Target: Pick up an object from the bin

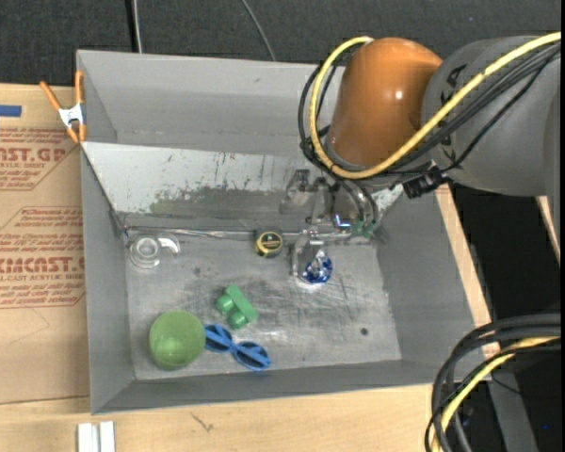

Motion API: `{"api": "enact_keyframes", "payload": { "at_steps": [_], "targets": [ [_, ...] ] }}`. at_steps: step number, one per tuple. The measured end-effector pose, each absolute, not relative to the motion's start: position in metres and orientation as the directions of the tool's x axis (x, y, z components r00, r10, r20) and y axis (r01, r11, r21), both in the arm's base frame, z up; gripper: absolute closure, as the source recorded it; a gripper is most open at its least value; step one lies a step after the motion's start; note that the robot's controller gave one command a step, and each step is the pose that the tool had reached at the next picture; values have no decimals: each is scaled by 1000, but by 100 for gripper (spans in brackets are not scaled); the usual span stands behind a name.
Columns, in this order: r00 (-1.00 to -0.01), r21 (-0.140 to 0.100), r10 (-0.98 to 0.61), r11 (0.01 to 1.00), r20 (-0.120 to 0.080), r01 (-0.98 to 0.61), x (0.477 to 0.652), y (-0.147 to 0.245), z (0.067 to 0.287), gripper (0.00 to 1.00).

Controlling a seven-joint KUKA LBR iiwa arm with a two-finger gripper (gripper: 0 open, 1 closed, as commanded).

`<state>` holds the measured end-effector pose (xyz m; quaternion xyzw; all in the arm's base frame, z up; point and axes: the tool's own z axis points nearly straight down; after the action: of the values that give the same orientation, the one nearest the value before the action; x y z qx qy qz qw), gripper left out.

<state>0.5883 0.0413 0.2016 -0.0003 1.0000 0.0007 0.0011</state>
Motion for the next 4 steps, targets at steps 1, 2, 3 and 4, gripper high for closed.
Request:
{"api": "enact_keyframes", "payload": {
  "at_steps": [1,2,3,4],
  "targets": [
    [-969,0,-246,969,-6,-246,568,52,79,0],
    [-967,-2,-255,967,-9,-255,596,49,136,0],
    [-979,0,-202,979,-12,-202,536,147,74,0],
    [-975,4,-221,975,-3,-221,495,205,88,0]
  ]
}}
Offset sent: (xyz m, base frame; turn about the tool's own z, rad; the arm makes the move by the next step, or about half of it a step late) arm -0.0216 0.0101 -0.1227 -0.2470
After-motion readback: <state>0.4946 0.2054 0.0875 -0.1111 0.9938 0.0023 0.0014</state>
